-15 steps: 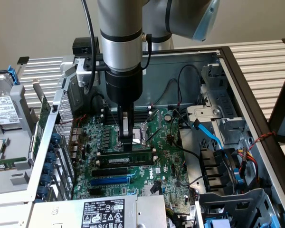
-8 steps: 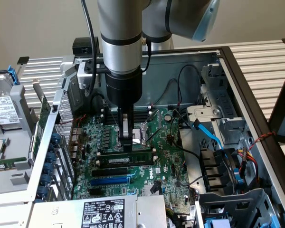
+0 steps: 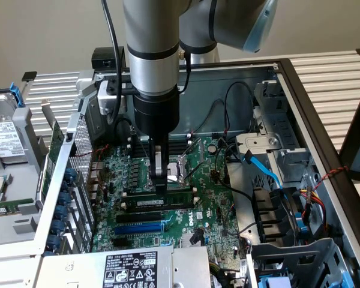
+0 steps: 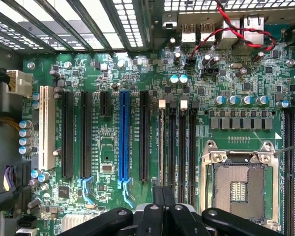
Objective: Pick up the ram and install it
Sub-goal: 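Press down the ram until it locks into place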
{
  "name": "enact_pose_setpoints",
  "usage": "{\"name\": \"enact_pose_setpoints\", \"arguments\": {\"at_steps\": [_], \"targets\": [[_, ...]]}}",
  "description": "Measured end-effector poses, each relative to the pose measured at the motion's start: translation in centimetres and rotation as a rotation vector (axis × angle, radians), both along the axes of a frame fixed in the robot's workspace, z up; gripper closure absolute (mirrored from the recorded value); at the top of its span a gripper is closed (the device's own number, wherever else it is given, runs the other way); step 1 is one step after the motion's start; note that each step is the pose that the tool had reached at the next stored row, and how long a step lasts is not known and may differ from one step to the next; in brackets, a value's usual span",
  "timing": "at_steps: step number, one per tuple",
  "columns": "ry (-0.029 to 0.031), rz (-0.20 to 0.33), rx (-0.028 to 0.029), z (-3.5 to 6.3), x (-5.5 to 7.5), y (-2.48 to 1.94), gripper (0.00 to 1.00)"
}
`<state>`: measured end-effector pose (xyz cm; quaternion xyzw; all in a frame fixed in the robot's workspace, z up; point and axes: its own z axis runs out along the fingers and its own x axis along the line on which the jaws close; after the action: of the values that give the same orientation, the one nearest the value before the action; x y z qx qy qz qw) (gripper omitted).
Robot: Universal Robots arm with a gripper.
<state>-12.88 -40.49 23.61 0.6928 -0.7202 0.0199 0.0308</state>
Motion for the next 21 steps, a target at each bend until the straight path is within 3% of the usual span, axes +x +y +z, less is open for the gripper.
{"name": "enact_pose_setpoints", "arguments": {"at_steps": [21], "targets": [[0.0, 0.0, -0.0002, -0.63, -0.04, 0.0, 0.9]]}}
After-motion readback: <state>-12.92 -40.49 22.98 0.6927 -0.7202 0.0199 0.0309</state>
